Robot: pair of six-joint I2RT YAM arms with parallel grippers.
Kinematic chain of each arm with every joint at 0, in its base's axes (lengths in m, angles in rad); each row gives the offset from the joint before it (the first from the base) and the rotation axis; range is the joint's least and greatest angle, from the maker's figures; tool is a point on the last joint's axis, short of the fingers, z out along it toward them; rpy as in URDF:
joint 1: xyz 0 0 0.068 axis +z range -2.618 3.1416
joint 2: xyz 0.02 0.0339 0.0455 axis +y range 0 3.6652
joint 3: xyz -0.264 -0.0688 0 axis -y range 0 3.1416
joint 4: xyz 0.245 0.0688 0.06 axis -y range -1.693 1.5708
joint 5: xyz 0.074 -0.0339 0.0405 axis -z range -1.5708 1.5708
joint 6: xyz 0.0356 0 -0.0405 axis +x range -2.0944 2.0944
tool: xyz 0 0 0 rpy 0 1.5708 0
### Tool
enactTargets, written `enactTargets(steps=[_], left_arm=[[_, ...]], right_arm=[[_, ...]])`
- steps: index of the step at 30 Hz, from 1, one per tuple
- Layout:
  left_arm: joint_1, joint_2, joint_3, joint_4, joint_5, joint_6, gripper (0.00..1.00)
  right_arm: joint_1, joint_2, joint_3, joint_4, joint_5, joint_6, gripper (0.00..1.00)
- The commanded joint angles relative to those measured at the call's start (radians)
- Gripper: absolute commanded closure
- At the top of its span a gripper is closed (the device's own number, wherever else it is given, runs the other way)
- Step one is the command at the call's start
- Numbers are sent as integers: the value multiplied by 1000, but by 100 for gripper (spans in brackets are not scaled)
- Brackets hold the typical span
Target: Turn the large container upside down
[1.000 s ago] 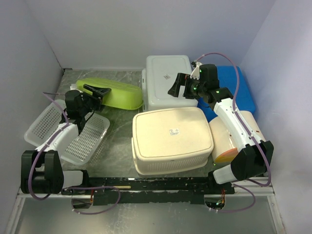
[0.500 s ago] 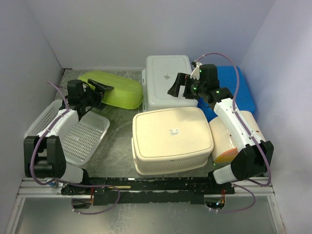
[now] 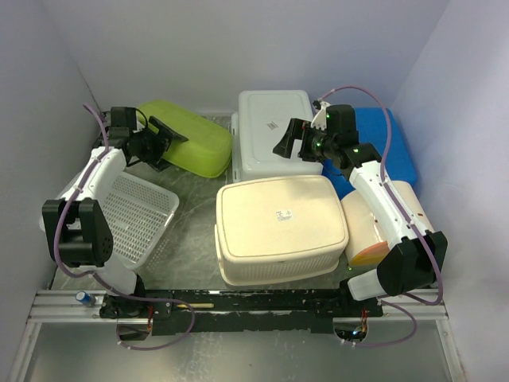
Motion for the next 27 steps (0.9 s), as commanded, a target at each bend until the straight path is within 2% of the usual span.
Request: enactTargets(steps=[1,6,13,18,22,27], left_arm=[[1,54,0,-218,-52,100,0],[3,90,2,-229,8,130,1],[7,77,30,-330,-119,108,1],[20,85,47,-341,-65,174,1],[18,31,91,-402,-213,271,1],[26,-81,80,-459,-443,295,4]], right_arm=[[3,-7,11,21,-10,11,0],[4,-14,8,15,-3,10,0],[4,-16,6,19,-2,13,0],[5,-13,6,22,-7,15,0],[3,-15,0,23,-3,11,0],[3,-12,-12,28,-8,9,0]])
